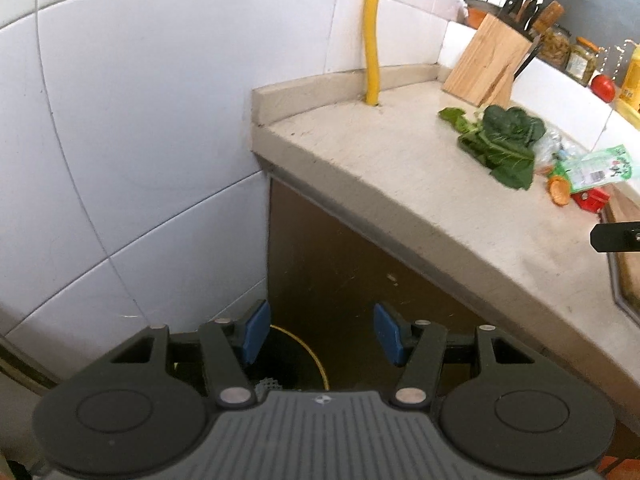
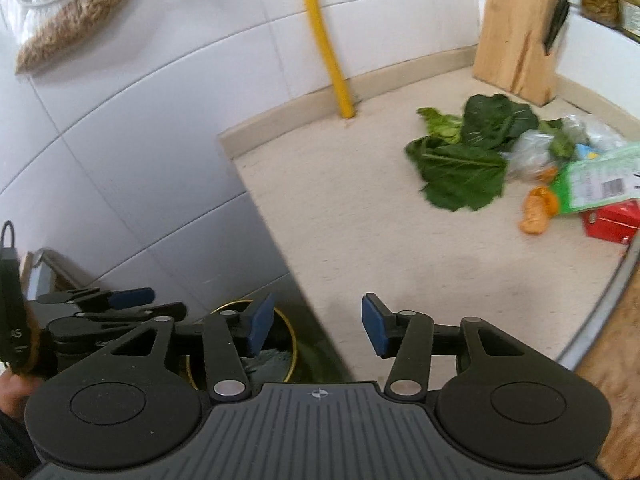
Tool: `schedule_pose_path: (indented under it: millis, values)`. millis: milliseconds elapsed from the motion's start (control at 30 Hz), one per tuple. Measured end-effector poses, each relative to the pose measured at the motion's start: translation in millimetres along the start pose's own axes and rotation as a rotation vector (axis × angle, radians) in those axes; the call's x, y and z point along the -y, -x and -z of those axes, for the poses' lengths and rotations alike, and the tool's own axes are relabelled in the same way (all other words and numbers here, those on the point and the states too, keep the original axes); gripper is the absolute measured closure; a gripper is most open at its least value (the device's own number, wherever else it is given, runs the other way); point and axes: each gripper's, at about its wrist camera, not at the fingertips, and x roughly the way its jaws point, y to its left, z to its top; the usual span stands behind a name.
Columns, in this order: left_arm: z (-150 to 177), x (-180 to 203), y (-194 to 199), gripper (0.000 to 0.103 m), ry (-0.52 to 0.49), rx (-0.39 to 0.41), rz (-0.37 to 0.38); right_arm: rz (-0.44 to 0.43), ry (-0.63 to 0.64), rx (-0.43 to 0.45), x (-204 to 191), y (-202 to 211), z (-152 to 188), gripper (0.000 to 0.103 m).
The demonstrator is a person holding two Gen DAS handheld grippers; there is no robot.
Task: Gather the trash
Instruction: 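Move both open tools back up to the countertop pile, then grasp a dark green bok choy leaf with the left tool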
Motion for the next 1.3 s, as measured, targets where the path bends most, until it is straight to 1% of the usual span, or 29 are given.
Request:
schedule_pose_path:
  millis: [100, 133, 267, 333, 400, 500, 600, 800, 967, 1133, 1300]
  values:
    - [-2.1, 17.4, 5.7, 0.052, 0.023, 0.006, 0.046, 0.005, -0.015, 0.016, 17.9, 7.9, 0.2, 0.046]
    - [-3.9, 25.3, 6.6, 0.052, 0.016, 0.007, 0.056, 0.012, -0.015, 0.024, 24.0, 10.0, -0.5, 0.046]
    - [-16.6, 61.6, 12.0, 0.051, -0.037, 0.020, 0.089, 0.060, -0.013, 0.063, 43.9, 20.3, -4.8, 0.040]
    - [-25.8, 77.3, 13.4, 0.045, -0.058, 0.036, 0.119, 0.080, -0.021, 0.080, 55.9, 24.2, -7.1, 0.038]
    - [-35.1, 91.0, 12.0, 0.043, -0.083, 0.045, 0.130, 0.091, -0.038, 0.093, 67.9, 26.4, -8.9, 0.034]
    - [-48.5, 109.8, 6.5, 0.040, -0.123, 0.049, 0.148, 0.107, -0.074, 0.108, 88.7, 29.3, -10.3, 0.034]
    - [-63.3, 127.0, -2.1, 0.038, -0.144, 0.042, 0.172, 0.129, -0.104, 0.115, 106.1, 31.0, -11.6, 0.032]
    - [-91.1, 163.6, -24.6, 0.036, -0.267, 0.047, 0.191, 0.156, -0.146, 0.120, 138.7, 34.4, -14.5, 0.029]
    - [-110.9, 192.5, -51.7, 0.034, -0.354, 0.044, 0.210, 0.157, -0.169, 0.115, 158.2, 32.3, -18.5, 0.026]
    - [-121.4, 210.6, -80.0, 0.033, -0.419, 0.013, 0.218, 0.157, -0.174, 0.101, 174.0, 28.0, -23.9, 0.026]
    - [-131.1, 217.5, -98.3, 0.033, -0.456, -0.013, 0.240, 0.174, -0.192, 0.088, 186.0, 20.8, -30.5, 0.026]
